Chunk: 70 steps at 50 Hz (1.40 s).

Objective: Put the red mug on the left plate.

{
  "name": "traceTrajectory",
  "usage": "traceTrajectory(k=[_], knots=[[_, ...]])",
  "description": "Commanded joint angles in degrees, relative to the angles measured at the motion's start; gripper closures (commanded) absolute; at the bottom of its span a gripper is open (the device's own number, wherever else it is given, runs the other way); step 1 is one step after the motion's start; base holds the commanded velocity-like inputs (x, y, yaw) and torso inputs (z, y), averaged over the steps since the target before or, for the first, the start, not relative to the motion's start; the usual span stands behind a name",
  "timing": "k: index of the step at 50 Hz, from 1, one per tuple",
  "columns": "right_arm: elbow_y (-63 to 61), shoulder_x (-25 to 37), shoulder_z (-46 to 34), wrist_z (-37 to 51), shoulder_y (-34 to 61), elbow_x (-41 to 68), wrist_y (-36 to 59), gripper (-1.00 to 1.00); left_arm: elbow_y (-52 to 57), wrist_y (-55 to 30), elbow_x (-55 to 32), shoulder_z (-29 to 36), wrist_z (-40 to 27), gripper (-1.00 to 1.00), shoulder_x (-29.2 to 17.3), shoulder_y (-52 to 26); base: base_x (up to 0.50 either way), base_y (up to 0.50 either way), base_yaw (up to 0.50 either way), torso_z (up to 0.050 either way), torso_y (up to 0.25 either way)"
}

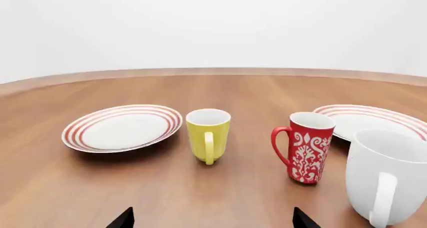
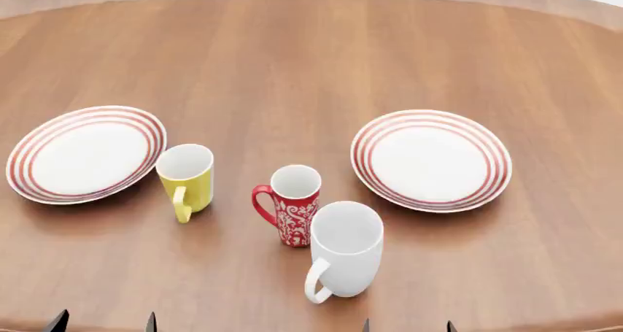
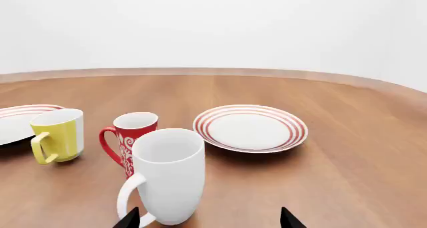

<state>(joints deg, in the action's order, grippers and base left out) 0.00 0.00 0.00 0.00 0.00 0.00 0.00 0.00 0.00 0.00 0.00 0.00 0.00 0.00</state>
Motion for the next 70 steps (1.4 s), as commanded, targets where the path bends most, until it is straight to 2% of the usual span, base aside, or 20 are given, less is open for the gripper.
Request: traceTrajectory(k=[1,9,22,70], knots=[[-1.4,0.7,-0.5,0.7,-0.3,2.9,0.5,-1.0,-0.8,0.3,-0.6,1.5,-1.0,-1.0,-0.9,-0.4,0.0,0.0,0.0,0.0,0.0],[-7.9,2.4,-2.3,3.9,-3.4,2.8,0.3,-1.0,5.1,-1.1,-1.6,3.4,-2.6,-1.0,-2.6,2.1,0.0,0.0,0.0,0.0,0.0],[-14.1,4.5,-3.6,4.3,-6.4,5.3,0.3,-1.0,11.4,-2.1,-1.9,5.0,-4.3,-1.0,-4.4,4.6,0.01,0.0,0.0,0.0,0.0],[-14.3,7.5,-8.9,7.2,-6.0,6.2,-0.4,-1.0,7.5,0.0,-3.7,9.6,-7.2,-1.0,-7.1,3.1,0.23,0.2,0.0,0.0,0.0]])
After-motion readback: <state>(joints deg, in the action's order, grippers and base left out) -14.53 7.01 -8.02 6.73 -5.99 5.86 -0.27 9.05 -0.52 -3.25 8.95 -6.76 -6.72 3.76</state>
